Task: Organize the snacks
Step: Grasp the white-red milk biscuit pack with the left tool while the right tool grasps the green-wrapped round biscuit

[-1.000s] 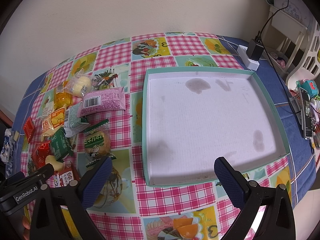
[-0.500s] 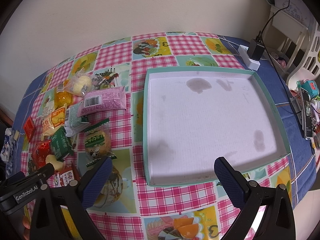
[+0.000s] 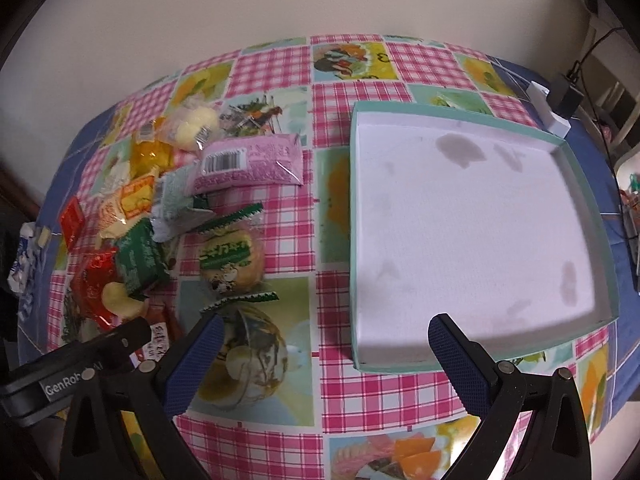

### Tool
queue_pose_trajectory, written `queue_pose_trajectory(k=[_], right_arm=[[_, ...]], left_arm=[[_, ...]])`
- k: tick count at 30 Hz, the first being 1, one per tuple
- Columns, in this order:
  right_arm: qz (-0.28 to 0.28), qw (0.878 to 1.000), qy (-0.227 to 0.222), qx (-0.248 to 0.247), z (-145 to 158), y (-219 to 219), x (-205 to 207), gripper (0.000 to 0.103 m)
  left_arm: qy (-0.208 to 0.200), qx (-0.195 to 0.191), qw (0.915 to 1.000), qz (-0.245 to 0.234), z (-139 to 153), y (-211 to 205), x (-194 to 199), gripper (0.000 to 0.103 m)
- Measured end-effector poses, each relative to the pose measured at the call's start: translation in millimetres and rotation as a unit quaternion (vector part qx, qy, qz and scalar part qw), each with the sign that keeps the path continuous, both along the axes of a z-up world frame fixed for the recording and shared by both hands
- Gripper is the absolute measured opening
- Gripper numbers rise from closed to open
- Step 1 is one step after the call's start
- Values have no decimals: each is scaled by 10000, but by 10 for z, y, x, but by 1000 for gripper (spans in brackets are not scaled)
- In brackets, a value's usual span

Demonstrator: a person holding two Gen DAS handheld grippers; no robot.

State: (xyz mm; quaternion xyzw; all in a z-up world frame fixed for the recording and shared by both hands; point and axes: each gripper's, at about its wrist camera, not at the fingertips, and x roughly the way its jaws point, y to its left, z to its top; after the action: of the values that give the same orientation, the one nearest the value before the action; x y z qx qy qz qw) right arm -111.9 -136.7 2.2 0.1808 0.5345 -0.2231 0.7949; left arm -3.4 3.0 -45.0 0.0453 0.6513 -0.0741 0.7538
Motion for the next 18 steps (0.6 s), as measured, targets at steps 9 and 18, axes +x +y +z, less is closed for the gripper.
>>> queue_pose_trajectory(k=[9,18], right_arm=[[-97,9999,105,-61,-45,-35,-19,103],[3,9999,-63,-84,-23,3,102,102]], left_arm=[[417,-251,9988,-95,-249,-108,-229,80],[469,-537,9975,6,-260,-197,-332,65]])
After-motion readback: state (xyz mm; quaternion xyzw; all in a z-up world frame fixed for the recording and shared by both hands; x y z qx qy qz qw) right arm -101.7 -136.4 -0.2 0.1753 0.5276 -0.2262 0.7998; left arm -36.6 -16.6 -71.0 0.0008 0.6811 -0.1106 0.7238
